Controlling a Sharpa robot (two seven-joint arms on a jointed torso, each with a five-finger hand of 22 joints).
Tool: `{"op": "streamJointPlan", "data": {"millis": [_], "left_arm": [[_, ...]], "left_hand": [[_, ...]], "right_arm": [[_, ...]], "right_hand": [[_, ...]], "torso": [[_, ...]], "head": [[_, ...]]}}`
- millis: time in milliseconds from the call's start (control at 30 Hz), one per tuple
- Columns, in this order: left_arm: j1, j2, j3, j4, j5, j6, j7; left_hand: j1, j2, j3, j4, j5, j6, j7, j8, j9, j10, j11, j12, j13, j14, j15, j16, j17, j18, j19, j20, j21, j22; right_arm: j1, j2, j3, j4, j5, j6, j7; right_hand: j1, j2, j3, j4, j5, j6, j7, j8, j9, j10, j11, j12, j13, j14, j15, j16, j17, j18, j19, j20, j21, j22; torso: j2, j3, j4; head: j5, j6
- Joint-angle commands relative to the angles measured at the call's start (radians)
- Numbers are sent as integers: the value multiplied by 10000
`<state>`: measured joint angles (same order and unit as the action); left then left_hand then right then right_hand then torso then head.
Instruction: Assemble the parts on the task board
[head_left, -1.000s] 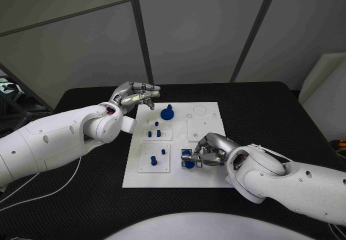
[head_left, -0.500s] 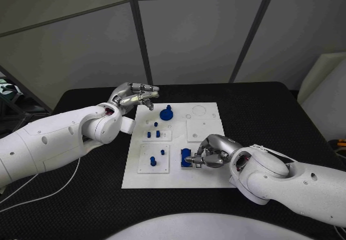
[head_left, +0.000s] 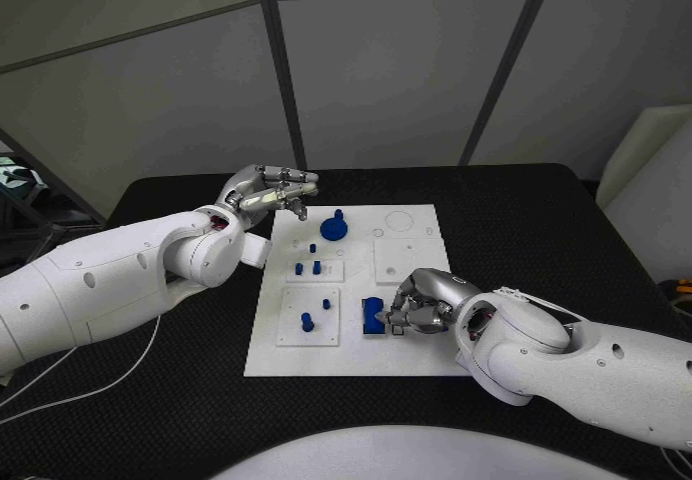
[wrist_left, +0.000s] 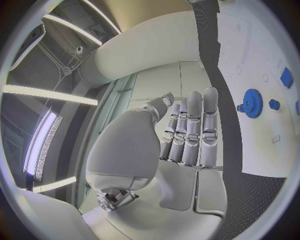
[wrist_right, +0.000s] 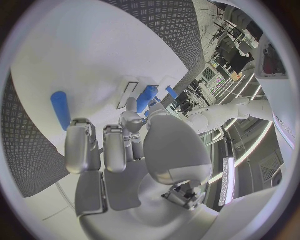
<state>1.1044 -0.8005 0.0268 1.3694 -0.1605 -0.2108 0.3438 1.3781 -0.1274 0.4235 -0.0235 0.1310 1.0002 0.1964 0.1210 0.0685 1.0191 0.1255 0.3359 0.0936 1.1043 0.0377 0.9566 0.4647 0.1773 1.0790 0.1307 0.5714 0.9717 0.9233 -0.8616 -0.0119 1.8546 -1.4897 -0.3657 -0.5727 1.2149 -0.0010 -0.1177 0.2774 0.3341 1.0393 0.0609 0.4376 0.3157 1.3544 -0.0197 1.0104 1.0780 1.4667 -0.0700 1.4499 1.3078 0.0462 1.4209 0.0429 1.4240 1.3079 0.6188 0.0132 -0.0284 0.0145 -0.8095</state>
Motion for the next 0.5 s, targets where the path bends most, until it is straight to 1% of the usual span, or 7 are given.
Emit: {"op": "streamJointPlan", "data": {"millis": [33,200,300,400,500], "left_arm": [[13,-1,7,11,22,102,14],[13,-8,7,12,22,105,6],[13,-17,7,14,22,108,1],[13,-29,7,14,22,107,1],[10,-42,6,11,22,105,2]], "left_hand": [[-95,19,-50,-11,18,-69,-35,59,-6,-71,-30,34,6,-46,30,66,-9,50,-36,69,-63,-9],[-95,19,-50,-11,18,-69,-35,59,-6,-71,-30,34,6,-46,30,66,-9,50,-36,69,-63,-9],[-95,19,-50,-11,18,-69,-35,59,-6,-71,-30,34,6,-46,30,66,-9,50,-36,69,-63,-9],[-95,19,-50,-11,18,-69,-35,59,-6,-71,-30,34,6,-46,30,66,-9,50,-36,69,-63,-9],[-95,19,-50,-11,18,-69,-35,59,-6,-71,-30,34,6,-46,30,66,-9,50,-36,69,-63,-9]], "right_arm": [[12,11,2,-12,-122,56,-39],[12,-21,2,17,-124,23,40],[12,-116,2,108,-119,-328,226],[12,-321,2,250,-42,-869,563],[13,-666,5,466,148,-1374,998]], "right_hand": [[158,4,-17,19,68,-30,-75,70,20,97,5,-2,13,596,-90,43,255,50,19,-54,20,796],[385,-68,-82,-44,102,-44,-76,85,31,96,0,-27,11,595,-95,38,255,50,18,-60,17,798],[443,-121,-132,-52,104,-72,-66,77,29,73,7,-84,-30,585,-93,13,208,59,-8,-60,-10,767],[574,-184,-200,-58,210,-165,-31,28,10,25,34,-170,-83,563,-76,-45,110,77,-68,-51,-70,699],[826,-220,-236,-93,411,-389,52,-118,-51,-13,91,-225,-106,547,-36,-92,39,91,-119,-25,-123,643]], "torso": [[8,-3,-20],[-4,1,-18],[-9,4,-15],[-18,6,-23],[-25,8,-44]], "head": [[14,-16],[16,-21],[7,-23],[-2,-7],[-14,17]]}}
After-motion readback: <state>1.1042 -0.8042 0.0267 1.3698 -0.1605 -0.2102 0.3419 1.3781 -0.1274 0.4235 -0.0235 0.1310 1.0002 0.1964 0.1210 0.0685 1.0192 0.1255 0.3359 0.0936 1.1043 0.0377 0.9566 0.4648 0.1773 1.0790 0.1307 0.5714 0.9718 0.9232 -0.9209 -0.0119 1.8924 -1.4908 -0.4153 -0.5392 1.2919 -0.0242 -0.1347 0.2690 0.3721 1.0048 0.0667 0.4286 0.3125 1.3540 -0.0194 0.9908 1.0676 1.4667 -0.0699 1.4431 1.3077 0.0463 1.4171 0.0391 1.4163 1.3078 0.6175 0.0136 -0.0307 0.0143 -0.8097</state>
